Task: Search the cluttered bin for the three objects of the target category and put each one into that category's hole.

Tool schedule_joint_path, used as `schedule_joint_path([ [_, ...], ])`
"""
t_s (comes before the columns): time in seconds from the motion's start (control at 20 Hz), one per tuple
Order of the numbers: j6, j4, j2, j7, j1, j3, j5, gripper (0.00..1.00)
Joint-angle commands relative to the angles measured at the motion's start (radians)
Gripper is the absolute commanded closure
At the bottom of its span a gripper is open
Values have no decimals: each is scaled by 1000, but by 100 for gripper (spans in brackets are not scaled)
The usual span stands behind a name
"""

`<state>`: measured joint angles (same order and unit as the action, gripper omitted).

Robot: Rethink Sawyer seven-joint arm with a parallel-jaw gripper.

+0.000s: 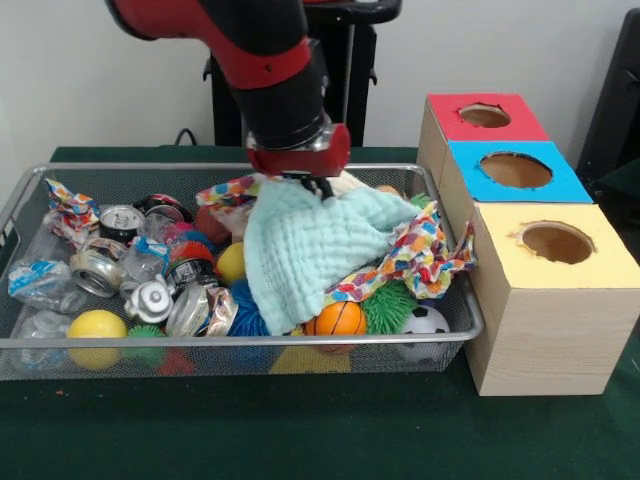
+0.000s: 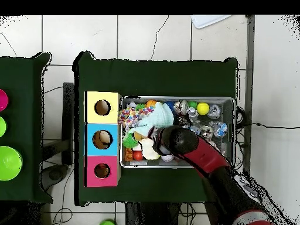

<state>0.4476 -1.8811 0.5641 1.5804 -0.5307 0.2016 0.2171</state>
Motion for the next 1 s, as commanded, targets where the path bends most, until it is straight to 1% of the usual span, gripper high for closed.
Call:
schedule_joint_path([
  [0.05, -33, -76, -26, 255, 78, 116, 97, 100],
  [0.25, -37, -71, -19, 268, 113, 106, 132, 100],
  [0.45, -34, -51, -28, 257, 132, 90, 154, 100],
  [0.6, -40, -61, -21, 260, 146, 90, 167, 100],
  [0.8, -55, -73, -23, 243, 143, 98, 173, 100],
  [1.0, -49, -70, -27, 220, 134, 93, 164, 100],
])
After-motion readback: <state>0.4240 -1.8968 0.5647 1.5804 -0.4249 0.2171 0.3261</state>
